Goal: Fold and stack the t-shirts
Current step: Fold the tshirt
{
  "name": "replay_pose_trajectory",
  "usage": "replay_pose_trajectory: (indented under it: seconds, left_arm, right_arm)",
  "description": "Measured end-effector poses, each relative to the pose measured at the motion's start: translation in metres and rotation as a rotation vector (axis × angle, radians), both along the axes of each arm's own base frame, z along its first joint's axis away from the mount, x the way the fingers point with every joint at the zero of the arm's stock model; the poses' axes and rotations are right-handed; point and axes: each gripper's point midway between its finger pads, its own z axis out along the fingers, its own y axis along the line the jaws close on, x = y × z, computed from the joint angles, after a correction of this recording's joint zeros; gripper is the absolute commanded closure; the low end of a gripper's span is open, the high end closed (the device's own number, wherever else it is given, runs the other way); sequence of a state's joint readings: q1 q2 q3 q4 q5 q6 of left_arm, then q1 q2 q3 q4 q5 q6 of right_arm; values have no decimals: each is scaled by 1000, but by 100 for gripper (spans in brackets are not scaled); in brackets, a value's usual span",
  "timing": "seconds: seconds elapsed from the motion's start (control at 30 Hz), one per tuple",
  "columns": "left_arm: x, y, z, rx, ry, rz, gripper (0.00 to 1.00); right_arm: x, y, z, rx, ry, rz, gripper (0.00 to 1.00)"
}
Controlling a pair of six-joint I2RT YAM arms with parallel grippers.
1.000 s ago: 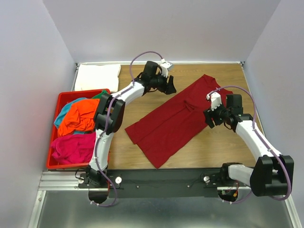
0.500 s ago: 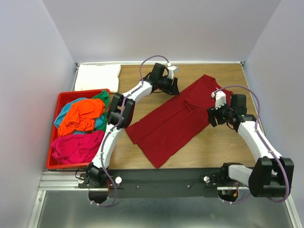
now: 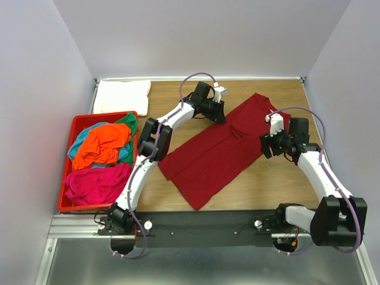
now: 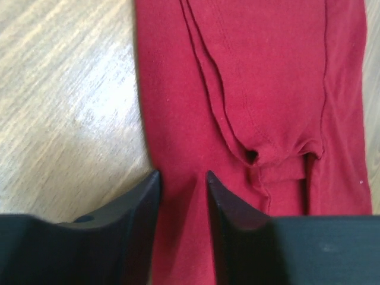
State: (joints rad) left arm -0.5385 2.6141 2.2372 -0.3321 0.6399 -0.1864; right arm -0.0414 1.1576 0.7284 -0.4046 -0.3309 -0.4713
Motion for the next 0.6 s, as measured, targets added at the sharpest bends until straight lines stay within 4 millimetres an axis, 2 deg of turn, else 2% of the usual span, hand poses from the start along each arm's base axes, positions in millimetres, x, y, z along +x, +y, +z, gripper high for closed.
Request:
replay_pose_trajectory:
  seconds: [0.03,0.07,0.13,0.33,0.43,0.5,0.6]
  left_arm:
    - [-1,0,-1,3,3,-2,66]
    - [-1,0,-2,5,5,-3,80]
    - [-1,1,-3,10,3,-6,100]
    - [6,9,-7,29,23,56,100]
    - [7,28,-7,36,50,128,100]
    - [12,54,-8,48,70,199,100]
    - [28,107,-7,60,89,328,100]
  right_arm:
    - [0,0,0,0,1,0,26]
    - [0,0,0,0,2,-1,26]
    - [0,-1,-1,0,2,-3,26]
    - [0,-3,-1,4,4,-10,26]
    - [0,-6,-2,7,7,-19,26]
    - [0,-7,-2,9,7,-24,26]
    - [0,-8,-2,15,8,-30,26]
